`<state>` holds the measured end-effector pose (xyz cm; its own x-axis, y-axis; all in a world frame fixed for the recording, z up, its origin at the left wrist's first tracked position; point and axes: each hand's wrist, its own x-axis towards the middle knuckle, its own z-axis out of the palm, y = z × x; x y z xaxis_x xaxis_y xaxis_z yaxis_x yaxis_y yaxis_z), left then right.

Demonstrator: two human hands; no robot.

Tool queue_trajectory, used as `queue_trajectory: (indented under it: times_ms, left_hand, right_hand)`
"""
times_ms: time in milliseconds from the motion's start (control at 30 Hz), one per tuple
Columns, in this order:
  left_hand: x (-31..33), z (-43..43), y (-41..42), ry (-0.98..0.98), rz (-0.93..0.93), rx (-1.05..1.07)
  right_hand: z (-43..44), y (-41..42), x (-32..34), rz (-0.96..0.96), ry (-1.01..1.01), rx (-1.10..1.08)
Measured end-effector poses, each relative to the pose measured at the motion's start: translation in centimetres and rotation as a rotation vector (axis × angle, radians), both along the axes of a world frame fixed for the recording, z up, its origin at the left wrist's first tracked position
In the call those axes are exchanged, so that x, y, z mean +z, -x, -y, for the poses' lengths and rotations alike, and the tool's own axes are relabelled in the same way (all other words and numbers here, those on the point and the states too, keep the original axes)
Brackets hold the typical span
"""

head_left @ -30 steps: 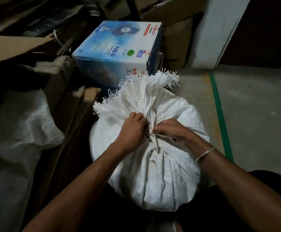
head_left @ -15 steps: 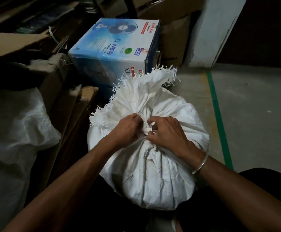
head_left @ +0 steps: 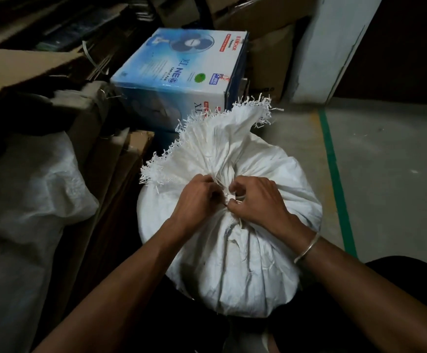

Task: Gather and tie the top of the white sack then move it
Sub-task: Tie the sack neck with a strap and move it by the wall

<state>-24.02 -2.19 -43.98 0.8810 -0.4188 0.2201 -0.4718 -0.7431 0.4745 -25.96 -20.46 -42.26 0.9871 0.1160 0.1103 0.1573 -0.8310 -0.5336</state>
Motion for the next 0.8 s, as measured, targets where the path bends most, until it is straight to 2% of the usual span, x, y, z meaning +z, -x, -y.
queue_trajectory:
  times_ms: [300,533,700,800]
  left_hand:
    - [0.6,-0.5,-1.8,-0.036,0.019,-0.101]
    - [0.7,-2.3,-2.0,0.024,-0.016,-0.055]
    - [0.9,-3.2,-2.0,0.064,0.022,0.039]
    - [1.3,-3.0,-1.4,-0.016,0.030,0.045]
  right_hand:
    - [1.2,-0.4,-0.1,-0.069,-0.054,0.052]
    - [1.2,-0.3,0.1,-0.083,-0.133,0.076]
    - [1.6,-0.2,-0.2,-0.106,-0.110,0.058]
    - [1.7,-0.4,0.0,-0.115,-0.147,0.049]
